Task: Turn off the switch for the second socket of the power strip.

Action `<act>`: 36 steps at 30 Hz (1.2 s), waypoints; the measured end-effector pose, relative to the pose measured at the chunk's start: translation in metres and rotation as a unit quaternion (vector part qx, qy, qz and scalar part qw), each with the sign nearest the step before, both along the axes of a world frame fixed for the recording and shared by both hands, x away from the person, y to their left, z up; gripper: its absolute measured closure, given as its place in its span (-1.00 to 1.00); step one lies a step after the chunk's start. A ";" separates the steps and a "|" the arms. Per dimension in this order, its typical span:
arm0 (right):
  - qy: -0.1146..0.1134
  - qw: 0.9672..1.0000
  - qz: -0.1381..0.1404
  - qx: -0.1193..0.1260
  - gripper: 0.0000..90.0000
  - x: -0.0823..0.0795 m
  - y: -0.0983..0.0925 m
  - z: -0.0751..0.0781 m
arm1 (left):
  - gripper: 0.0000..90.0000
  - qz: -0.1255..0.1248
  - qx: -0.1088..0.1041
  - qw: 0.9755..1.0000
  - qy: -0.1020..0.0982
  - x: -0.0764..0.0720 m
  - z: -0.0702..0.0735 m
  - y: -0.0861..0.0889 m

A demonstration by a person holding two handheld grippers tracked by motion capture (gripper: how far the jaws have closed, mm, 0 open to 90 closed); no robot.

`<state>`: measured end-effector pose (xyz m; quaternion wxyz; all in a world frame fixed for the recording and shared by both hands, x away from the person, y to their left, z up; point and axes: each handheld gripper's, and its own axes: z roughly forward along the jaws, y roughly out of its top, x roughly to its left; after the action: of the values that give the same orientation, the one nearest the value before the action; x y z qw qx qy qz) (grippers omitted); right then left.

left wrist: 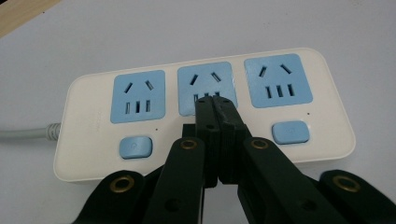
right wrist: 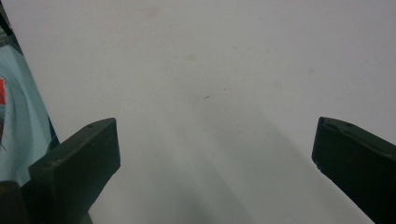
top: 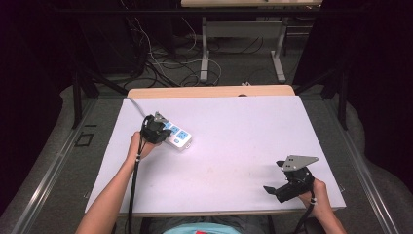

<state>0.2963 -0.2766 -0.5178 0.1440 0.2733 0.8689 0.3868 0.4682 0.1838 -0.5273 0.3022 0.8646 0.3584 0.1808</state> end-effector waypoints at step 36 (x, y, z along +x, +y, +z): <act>-0.003 1.000 0.003 -0.002 -0.99 0.001 0.000 0.000 | 1.00 0.002 -0.012 1.000 0.008 0.000 -0.001 0.004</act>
<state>0.2970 -0.2766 -0.5180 0.1461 0.2691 0.8701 0.3861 0.4683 0.1881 -0.5282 0.3097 0.8614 0.3649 0.1702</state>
